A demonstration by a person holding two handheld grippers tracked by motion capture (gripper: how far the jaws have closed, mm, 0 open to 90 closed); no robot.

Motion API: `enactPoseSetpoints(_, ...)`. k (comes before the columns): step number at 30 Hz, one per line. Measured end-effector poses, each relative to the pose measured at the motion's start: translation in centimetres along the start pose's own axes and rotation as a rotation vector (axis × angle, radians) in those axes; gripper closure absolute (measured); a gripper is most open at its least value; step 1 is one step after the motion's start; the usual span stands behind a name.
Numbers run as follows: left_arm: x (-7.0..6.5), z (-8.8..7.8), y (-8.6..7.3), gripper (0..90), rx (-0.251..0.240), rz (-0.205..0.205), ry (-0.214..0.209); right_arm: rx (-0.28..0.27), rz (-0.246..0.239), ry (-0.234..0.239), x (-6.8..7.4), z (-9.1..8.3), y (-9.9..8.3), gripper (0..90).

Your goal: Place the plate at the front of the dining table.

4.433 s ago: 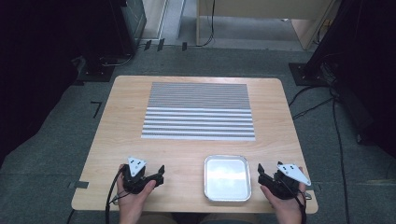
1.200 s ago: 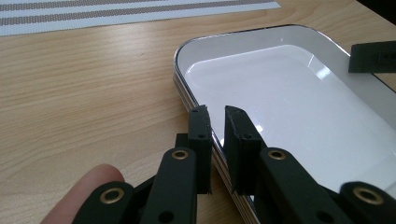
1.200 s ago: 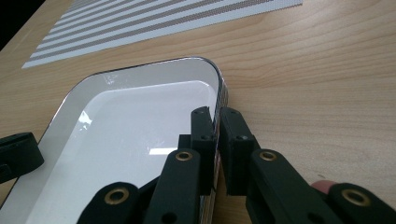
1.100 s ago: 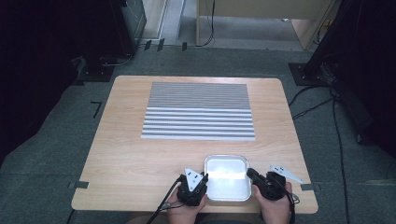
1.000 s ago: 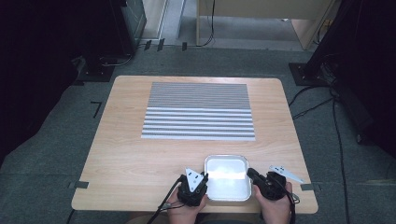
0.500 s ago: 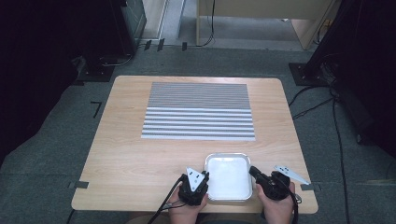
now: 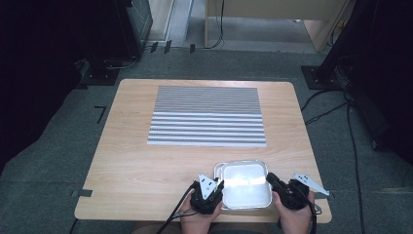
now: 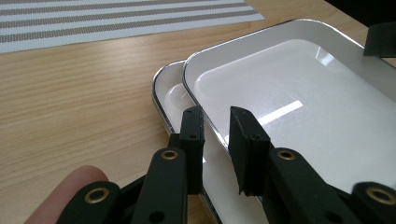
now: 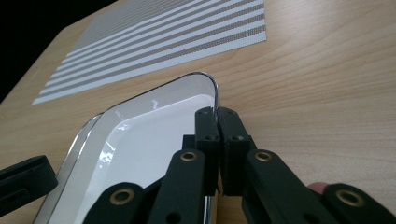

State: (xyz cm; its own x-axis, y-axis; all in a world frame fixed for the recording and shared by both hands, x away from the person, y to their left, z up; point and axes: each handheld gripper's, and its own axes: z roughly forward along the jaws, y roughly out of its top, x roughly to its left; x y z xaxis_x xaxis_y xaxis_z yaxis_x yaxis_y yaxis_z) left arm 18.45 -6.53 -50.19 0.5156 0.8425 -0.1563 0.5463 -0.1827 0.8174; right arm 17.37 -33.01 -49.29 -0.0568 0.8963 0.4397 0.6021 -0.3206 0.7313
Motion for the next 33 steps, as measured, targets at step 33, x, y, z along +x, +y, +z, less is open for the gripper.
enactPoseSetpoints(33, 0.6, -0.2, 0.5, 80.1, -0.042, -0.161, -0.024, -0.046, 0.061, -0.055, 1.9, 0.3, -1.2, 89.2)
